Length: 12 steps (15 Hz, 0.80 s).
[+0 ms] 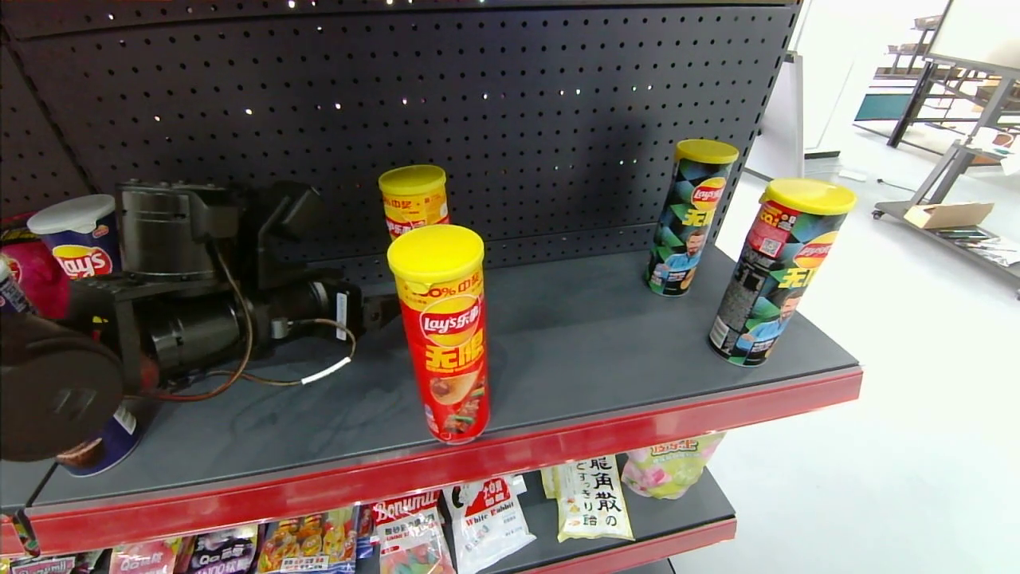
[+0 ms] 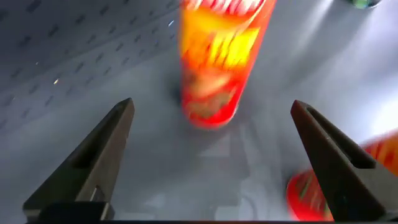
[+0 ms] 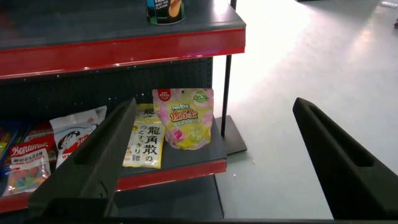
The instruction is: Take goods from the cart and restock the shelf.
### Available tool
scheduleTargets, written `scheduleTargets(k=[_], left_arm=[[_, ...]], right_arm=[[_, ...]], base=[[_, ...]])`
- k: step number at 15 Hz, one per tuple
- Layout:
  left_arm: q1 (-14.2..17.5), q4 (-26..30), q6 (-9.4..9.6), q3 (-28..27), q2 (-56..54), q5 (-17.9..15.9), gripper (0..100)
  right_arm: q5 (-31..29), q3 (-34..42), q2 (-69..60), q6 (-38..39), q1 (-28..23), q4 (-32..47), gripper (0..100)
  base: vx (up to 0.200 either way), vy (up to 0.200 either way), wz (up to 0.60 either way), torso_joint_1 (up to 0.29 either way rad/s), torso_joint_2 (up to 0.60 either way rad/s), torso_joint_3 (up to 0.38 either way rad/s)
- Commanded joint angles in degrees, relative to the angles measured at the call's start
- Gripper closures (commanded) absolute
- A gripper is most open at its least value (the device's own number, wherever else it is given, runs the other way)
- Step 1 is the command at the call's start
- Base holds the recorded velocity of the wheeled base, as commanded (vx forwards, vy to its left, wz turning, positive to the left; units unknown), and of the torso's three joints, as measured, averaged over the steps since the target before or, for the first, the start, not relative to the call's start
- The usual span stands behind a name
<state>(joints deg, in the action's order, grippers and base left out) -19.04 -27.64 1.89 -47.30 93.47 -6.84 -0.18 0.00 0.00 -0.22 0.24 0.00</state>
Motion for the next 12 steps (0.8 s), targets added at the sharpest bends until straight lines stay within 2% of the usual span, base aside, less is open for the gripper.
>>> scheduleTargets(k=[1, 5, 9, 10, 12], left_arm=[[0.9, 0.0, -0.04, 5.0, -6.5, -0.1, 0], [1.1, 0.8, -0.4, 12.1, -16.0, -0.1, 0], [2.5, 8.4, -0.4, 15.8, -28.4, -0.5, 0], [2.6, 8.7, -0.4, 16.8, -29.9, -0.5, 0], [4.5, 9.0, -0.31, 22.9, -37.5, -0.6, 0]], right_arm=[[0.0, 0.0, 0.1, 0.0, 0.0, 0.0, 0], [0.0, 0.0, 0.1, 0.0, 0.0, 0.0, 0], [0.0, 0.0, 0.1, 0.0, 0.0, 0.0, 0], [0.0, 0.0, 0.1, 0.0, 0.0, 0.0, 0], [0.0, 0.0, 0.1, 0.0, 0.0, 0.0, 0]], base=[[0.0, 0.0, 0.0, 0.0, 0.0, 0.0], [0.0, 0.0, 0.0, 0.0, 0.0, 0.0], [0.0, 0.0, 0.0, 0.0, 0.0, 0.0], [0.0, 0.0, 0.0, 0.0, 0.0, 0.0], [0.0, 0.0, 0.0, 0.0, 0.0, 0.0]])
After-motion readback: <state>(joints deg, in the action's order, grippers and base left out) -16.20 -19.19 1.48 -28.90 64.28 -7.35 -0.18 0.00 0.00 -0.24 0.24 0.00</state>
